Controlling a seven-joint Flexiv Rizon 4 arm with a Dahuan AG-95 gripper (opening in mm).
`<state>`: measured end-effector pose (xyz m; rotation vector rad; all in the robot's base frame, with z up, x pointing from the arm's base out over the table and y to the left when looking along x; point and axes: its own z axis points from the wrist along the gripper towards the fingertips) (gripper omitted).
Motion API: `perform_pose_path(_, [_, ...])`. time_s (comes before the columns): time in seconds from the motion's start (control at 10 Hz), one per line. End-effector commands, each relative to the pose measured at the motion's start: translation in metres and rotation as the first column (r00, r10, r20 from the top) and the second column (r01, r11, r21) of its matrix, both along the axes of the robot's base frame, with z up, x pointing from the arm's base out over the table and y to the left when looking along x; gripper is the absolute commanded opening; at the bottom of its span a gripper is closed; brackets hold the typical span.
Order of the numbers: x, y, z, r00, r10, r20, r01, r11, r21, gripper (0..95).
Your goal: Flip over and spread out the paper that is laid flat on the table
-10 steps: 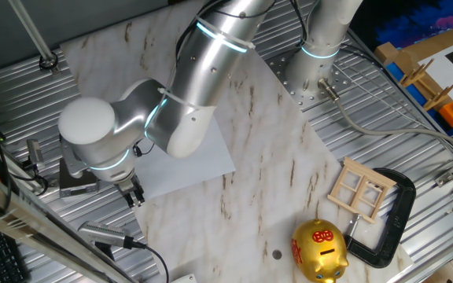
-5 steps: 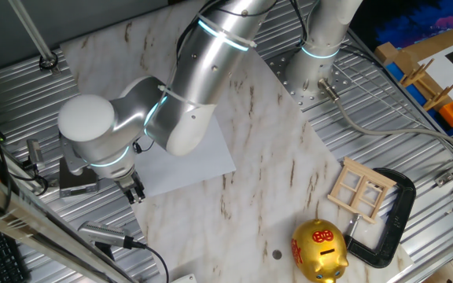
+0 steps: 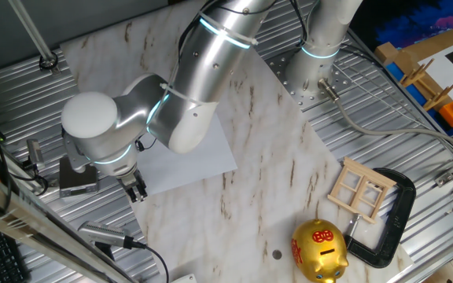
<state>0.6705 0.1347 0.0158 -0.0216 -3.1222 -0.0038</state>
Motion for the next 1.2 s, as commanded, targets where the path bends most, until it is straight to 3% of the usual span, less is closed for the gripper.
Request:
perform_pose_path(0.1, [0.000, 0.000, 0.000, 1.000, -0.001, 0.000, 0.001, 1.000, 0.000, 0.0])
perform_pose_path(0.7, [-0.001, 0.000, 0.000, 1.000, 0.007, 0.000, -0.007, 1.000, 0.000, 0.0])
perform_pose_path(1.2, [-0.003, 0.002, 0.013, 0.999, 0.051, -0.011, -0.051, 0.999, 0.004, 0.0])
